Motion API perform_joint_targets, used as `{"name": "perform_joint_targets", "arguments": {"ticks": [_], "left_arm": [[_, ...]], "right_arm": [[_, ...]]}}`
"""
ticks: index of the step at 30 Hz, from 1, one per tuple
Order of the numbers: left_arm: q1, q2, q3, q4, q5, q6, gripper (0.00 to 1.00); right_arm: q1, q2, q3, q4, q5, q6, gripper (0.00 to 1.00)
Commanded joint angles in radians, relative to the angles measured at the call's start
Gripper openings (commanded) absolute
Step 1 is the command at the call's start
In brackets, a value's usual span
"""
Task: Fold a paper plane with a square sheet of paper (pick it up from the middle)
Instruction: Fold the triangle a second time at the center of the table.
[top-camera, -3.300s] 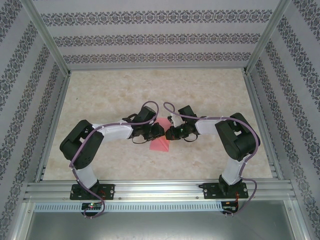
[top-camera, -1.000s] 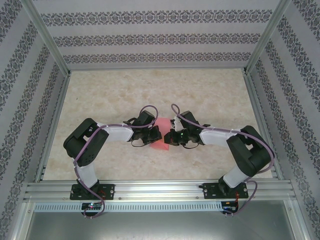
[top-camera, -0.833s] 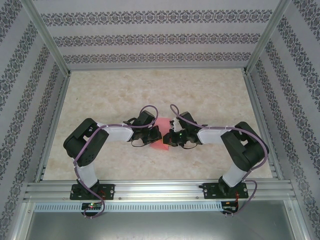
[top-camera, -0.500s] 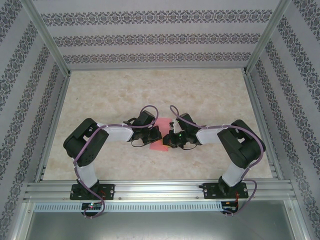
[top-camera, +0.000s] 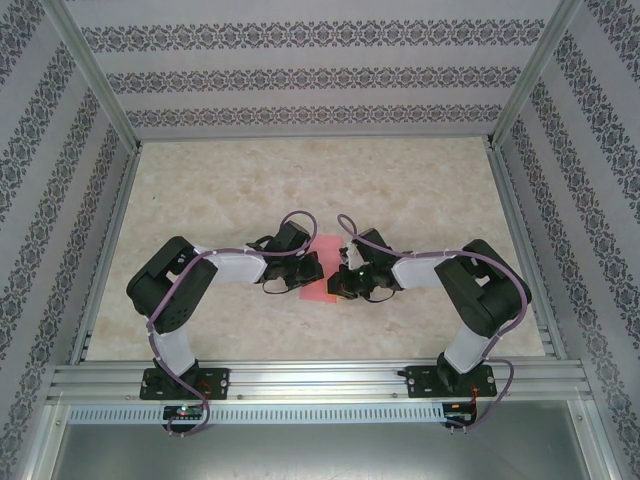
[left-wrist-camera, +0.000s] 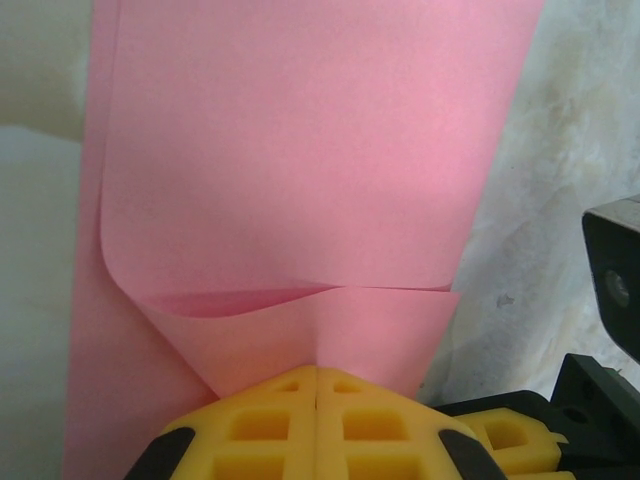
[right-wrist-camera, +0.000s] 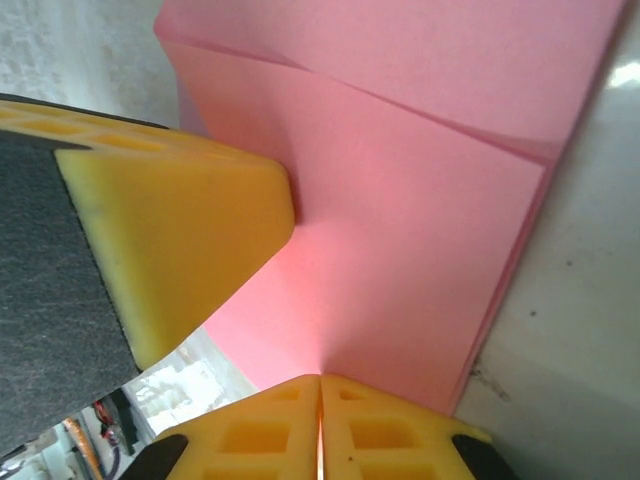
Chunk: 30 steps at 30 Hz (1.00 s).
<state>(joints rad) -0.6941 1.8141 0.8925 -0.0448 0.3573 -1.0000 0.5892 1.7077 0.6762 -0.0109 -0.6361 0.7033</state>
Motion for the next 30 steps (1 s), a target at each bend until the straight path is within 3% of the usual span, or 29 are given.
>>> {"name": "perform_joint_targets", "arguments": {"ticks": [1,8,16,23,30], "left_arm": [[0.005,0.009,-0.036,-0.088,-0.050,0.020,0.05],[0.005,0.009,-0.034,-0.088,-0.046,0.022,0.05],[0.005,0.008,-0.032,-0.091,-0.044,0.022,0.05],[0.005,0.010,-0.031,-0.091,-0.043,0.025,0.05],[0.005,0.013,-0.033,-0.091,-0.048,0.025,0.05]], "right_arm": [[0.012,-0.029,0.016,-0.169,0.080,-0.068,0.10],[0.049,-0.122,0.067,-0.233,0.101,-0.068,0.11],[0.074,-0.057,0.095,-0.234,0.128,-0.049,0.12],[0.055,-0.005,0.015,-0.194,0.122,-0.042,0.11],[0.037,-0.048,-0.045,-0.146,0.091,-0.003,0.12]]}}
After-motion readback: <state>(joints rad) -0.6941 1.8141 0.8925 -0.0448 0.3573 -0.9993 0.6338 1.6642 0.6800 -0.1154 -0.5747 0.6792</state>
